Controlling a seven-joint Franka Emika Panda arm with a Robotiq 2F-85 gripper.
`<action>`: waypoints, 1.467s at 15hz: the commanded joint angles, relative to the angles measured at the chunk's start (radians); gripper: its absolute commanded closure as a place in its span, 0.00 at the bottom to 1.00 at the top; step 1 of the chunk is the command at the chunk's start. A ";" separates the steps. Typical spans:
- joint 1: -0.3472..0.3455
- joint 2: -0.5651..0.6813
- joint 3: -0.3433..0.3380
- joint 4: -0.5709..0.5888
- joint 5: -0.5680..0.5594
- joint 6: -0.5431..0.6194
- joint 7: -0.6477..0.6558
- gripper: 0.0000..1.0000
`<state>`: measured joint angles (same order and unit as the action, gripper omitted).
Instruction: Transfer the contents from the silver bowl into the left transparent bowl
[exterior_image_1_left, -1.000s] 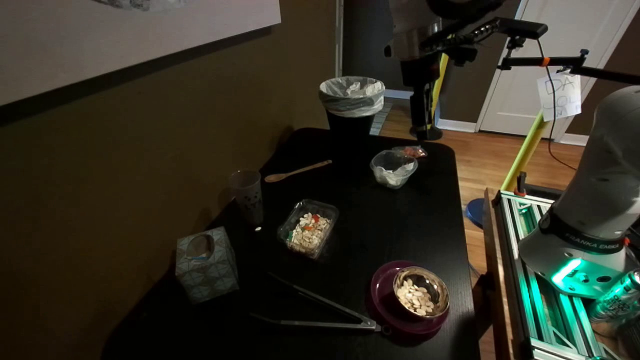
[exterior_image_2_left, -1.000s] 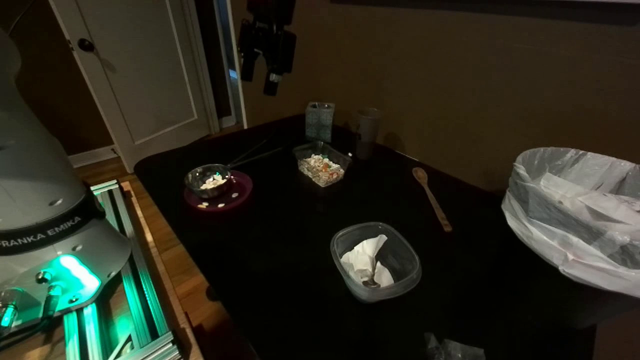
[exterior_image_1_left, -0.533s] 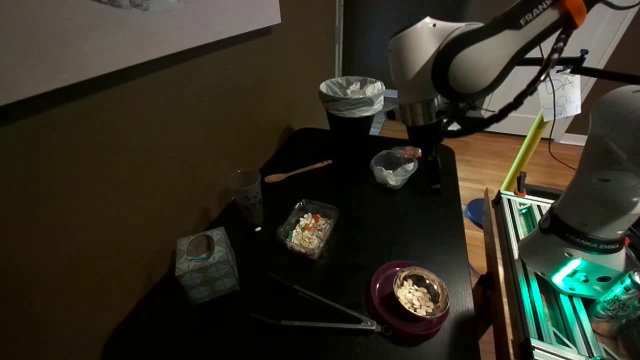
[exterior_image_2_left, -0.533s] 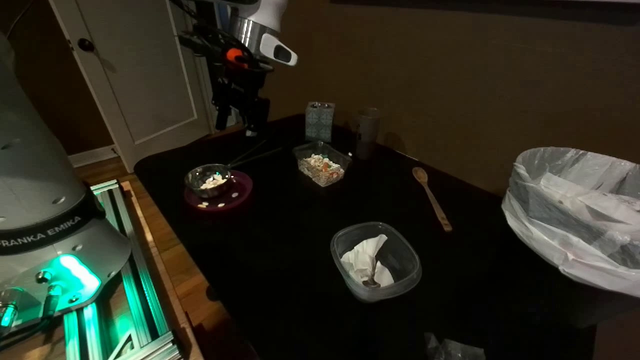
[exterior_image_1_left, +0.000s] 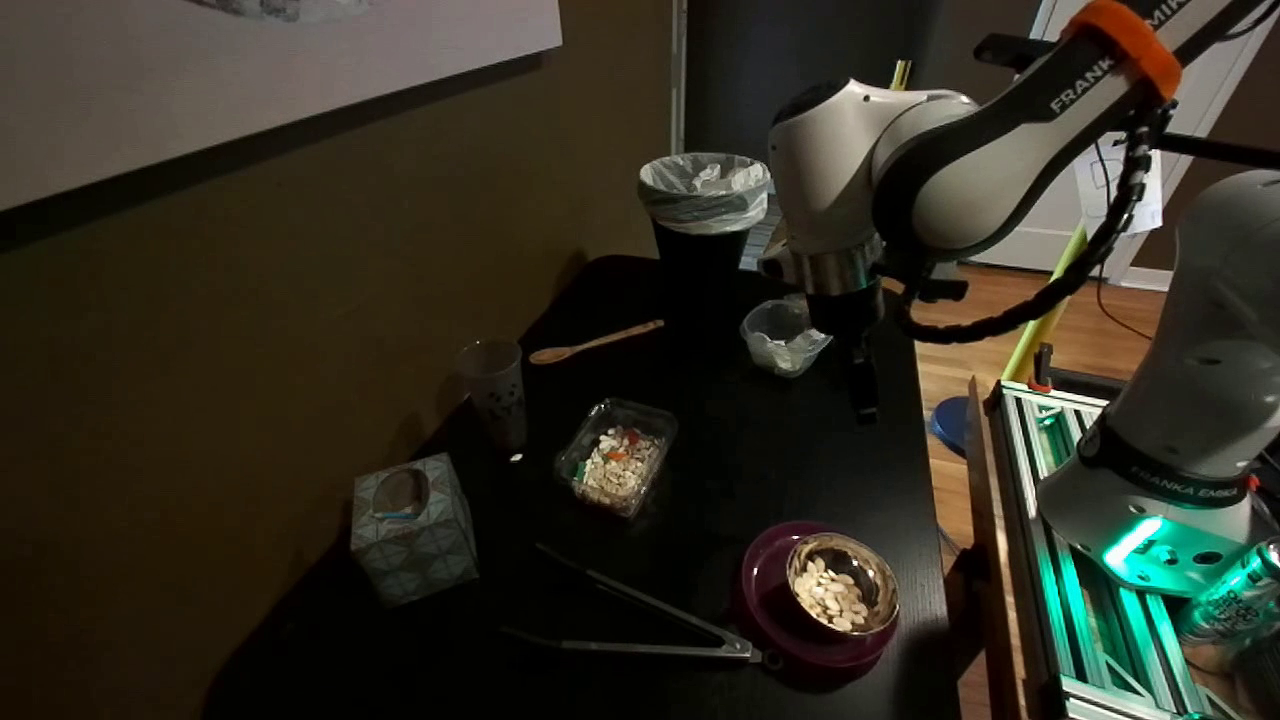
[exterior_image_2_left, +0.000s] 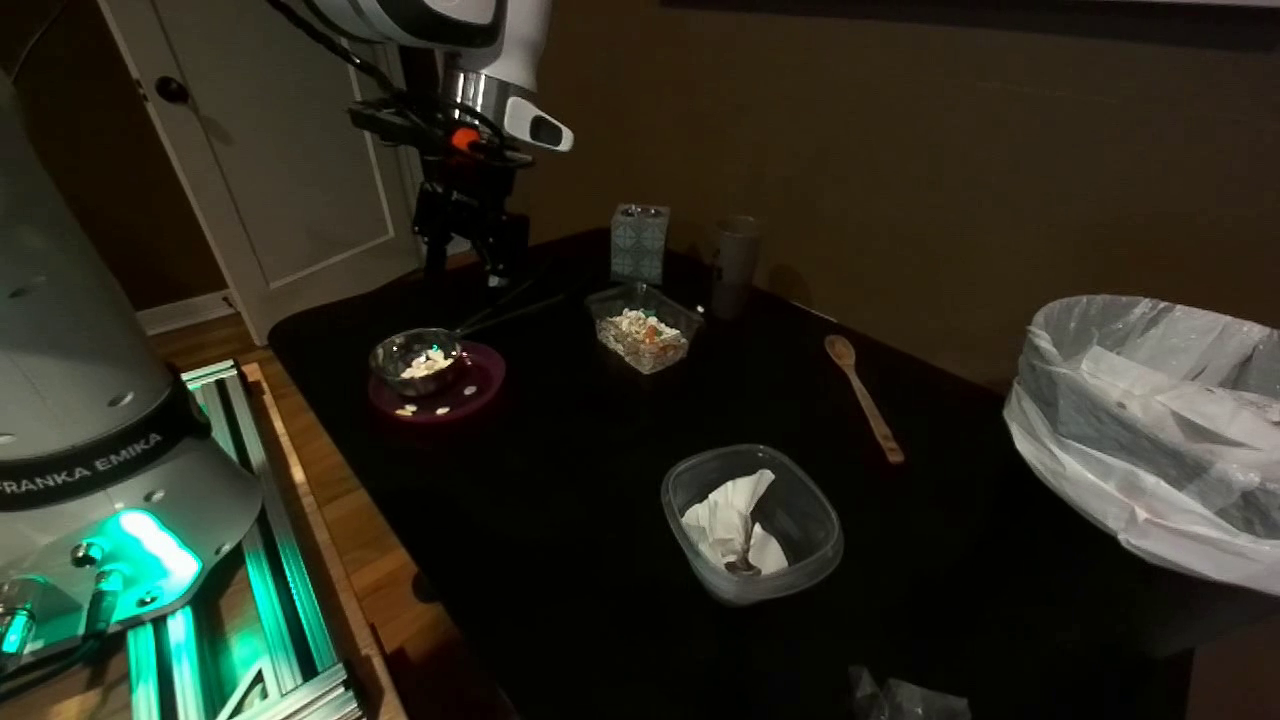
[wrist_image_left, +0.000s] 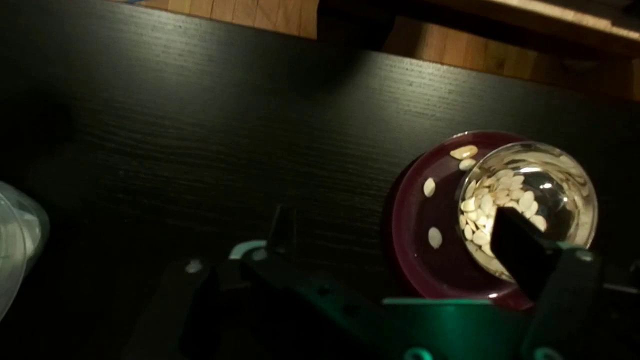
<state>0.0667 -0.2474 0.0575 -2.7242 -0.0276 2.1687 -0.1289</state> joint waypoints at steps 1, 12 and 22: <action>0.027 0.068 -0.013 -0.042 0.062 0.238 -0.071 0.00; 0.025 0.464 0.068 0.022 0.311 0.407 -0.446 0.00; -0.051 0.493 0.127 0.035 0.420 0.496 -0.547 0.00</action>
<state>0.0685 0.1712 0.1327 -2.7186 0.2944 2.5986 -0.5713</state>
